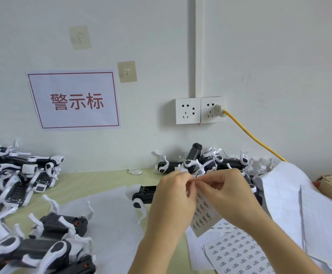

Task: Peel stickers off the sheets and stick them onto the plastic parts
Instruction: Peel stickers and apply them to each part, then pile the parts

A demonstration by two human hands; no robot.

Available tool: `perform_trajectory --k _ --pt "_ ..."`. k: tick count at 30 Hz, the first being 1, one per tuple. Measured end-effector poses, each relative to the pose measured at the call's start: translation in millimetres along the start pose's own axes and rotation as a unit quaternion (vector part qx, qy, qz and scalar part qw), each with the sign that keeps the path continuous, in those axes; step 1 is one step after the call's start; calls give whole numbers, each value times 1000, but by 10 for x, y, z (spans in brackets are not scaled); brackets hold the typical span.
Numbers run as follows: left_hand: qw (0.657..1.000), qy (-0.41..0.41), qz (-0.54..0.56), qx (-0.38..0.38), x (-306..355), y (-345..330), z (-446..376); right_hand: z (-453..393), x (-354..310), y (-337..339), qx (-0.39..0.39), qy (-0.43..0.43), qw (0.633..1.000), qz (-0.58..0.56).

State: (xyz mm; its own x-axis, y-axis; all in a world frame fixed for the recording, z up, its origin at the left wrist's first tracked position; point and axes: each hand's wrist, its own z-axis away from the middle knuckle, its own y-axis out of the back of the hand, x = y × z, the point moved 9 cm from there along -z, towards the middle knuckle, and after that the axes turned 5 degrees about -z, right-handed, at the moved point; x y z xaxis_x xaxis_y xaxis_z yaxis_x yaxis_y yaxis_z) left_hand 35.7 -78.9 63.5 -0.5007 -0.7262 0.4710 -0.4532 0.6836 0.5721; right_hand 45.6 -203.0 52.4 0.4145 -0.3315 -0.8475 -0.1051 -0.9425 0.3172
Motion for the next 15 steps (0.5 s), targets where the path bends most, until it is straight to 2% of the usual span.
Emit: perform_trajectory --k 6,10,15 --pt "999 3 -32 -16 -14 -35 1 -6 19 -29 -8 -5 1000 9" --pt "1000 0 -28 3 -21 -12 -2 1 19 -20 -8 -9 1000 4" --pt "998 -1 62 22 -58 34 -9 -2 27 22 -2 -17 1000 -10"
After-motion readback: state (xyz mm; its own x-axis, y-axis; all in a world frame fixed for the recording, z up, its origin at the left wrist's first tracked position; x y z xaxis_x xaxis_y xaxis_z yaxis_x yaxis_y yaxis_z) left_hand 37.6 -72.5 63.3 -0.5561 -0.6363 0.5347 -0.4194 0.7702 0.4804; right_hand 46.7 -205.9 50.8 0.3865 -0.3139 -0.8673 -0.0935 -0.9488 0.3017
